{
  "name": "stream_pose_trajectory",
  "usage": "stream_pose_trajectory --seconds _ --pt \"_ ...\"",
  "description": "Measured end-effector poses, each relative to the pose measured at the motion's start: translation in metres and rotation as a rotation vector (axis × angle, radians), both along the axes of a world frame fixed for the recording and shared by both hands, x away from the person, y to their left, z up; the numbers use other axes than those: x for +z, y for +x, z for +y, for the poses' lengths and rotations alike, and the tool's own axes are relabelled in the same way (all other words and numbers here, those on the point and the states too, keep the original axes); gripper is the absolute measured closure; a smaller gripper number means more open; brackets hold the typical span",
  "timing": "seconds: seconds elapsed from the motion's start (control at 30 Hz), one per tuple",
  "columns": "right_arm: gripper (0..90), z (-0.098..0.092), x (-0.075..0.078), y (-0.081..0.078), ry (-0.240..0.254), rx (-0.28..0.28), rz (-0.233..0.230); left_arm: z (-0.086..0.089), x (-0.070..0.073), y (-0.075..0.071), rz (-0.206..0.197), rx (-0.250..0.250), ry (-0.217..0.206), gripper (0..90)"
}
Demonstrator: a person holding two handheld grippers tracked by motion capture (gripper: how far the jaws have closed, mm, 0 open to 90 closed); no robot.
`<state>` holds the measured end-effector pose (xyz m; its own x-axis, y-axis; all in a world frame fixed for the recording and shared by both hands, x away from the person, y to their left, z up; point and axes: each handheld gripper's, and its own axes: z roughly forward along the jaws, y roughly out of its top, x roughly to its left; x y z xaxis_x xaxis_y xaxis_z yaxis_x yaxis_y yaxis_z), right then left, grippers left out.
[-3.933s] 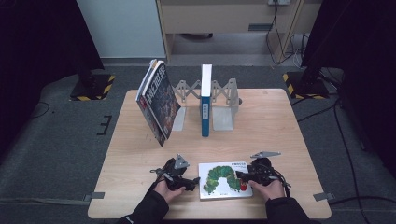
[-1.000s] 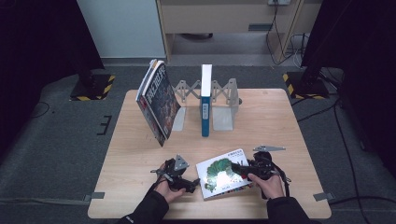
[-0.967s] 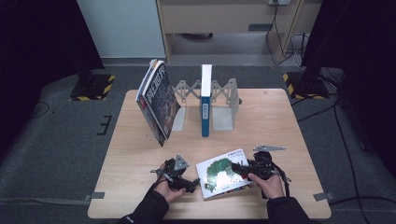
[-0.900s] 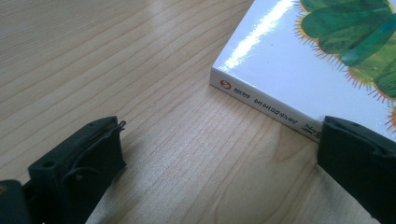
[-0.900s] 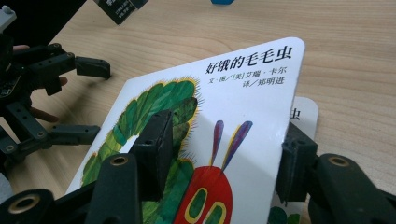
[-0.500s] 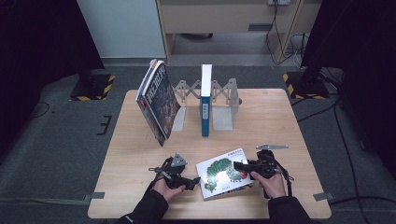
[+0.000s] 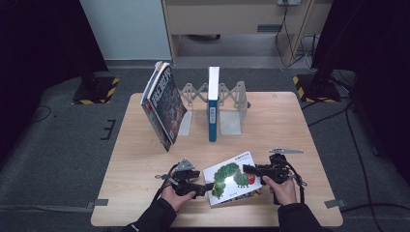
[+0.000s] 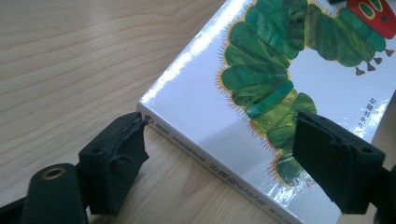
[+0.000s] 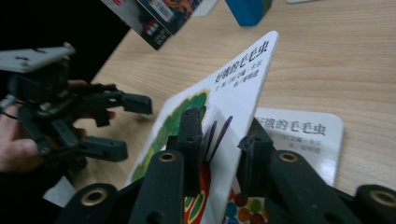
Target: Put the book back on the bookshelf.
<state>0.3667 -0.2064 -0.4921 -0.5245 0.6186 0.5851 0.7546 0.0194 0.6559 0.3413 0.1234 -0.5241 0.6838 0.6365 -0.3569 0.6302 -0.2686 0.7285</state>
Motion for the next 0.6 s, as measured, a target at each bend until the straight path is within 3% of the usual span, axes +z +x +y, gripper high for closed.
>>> stream_pose_trajectory --seconds 0.43,0.6 --pt "81.9 -0.0011 0.0040 -0.0010 0.087 0.010 0.004 -0.0067 -0.0062 -0.0005 0.018 -0.021 0.016 14.9" --pt "82.9 -0.0005 0.0071 -0.0024 0.106 0.027 -0.021 -0.0083 -0.0081 0.0006 0.034 -0.028 -0.011 13.1"
